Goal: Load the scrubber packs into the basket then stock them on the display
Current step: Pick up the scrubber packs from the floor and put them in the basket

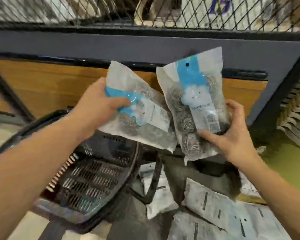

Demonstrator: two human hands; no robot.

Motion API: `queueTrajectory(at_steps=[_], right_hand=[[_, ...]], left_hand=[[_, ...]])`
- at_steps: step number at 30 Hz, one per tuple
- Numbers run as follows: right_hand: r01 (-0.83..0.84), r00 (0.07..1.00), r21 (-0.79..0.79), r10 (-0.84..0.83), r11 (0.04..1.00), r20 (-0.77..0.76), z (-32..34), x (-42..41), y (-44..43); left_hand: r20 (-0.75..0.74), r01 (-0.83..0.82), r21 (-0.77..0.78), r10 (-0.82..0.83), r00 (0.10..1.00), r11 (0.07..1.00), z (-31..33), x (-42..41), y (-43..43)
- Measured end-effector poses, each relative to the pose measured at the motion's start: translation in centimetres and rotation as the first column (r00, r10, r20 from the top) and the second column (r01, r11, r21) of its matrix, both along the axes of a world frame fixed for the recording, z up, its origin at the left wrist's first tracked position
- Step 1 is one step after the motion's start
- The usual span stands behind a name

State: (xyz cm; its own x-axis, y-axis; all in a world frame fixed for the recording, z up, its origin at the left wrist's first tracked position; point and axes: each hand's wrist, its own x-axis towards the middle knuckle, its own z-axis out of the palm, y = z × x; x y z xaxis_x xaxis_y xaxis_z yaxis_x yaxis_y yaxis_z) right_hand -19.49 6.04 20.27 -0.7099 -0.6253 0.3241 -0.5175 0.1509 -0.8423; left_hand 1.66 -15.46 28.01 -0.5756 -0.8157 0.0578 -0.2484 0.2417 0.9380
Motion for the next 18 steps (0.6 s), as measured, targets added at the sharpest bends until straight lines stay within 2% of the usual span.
queueTrajectory(at_steps=[3, 6, 9, 11, 15, 18], right_hand=[[-0.130, 0.991, -0.045, 0.128, 0.990, -0.040, 2.3, 3.8, -7.3], [-0.241, 0.970, -0.043, 0.239, 0.970, -0.044, 3.2, 8.5, -14.3], [-0.333, 0.943, 0.048, 0.333, 0.942, 0.014, 1.9, 13.5, -20.4], [-0.367, 0.930, 0.158, 0.360, 0.917, 0.074, -0.7, 16.4, -23.5], [-0.387, 0.911, 0.392, 0.280, 0.835, 0.302, -8.3, 20.3, -27.4], [-0.340, 0.899, 0.558, 0.087, 0.757, 0.429, -14.2, 21.5, -28.8]], left_hand=[[0.061, -0.096, -0.098, 0.103, 0.993, 0.991, 2.5, 6.4, -5.7], [0.194, -0.090, -0.169, 0.123, 0.973, 0.981, 3.2, 12.3, -11.0], [0.390, -0.058, -0.203, 0.135, 0.911, 0.977, 1.4, 16.5, -15.7], [0.521, 0.011, -0.158, 0.074, 0.850, 0.987, -1.8, 18.1, -18.9], [0.755, 0.150, 0.008, -0.104, 0.648, 0.989, -10.1, 18.9, -24.6], [0.769, 0.208, 0.088, -0.199, 0.608, 0.974, -16.2, 18.3, -27.8]])
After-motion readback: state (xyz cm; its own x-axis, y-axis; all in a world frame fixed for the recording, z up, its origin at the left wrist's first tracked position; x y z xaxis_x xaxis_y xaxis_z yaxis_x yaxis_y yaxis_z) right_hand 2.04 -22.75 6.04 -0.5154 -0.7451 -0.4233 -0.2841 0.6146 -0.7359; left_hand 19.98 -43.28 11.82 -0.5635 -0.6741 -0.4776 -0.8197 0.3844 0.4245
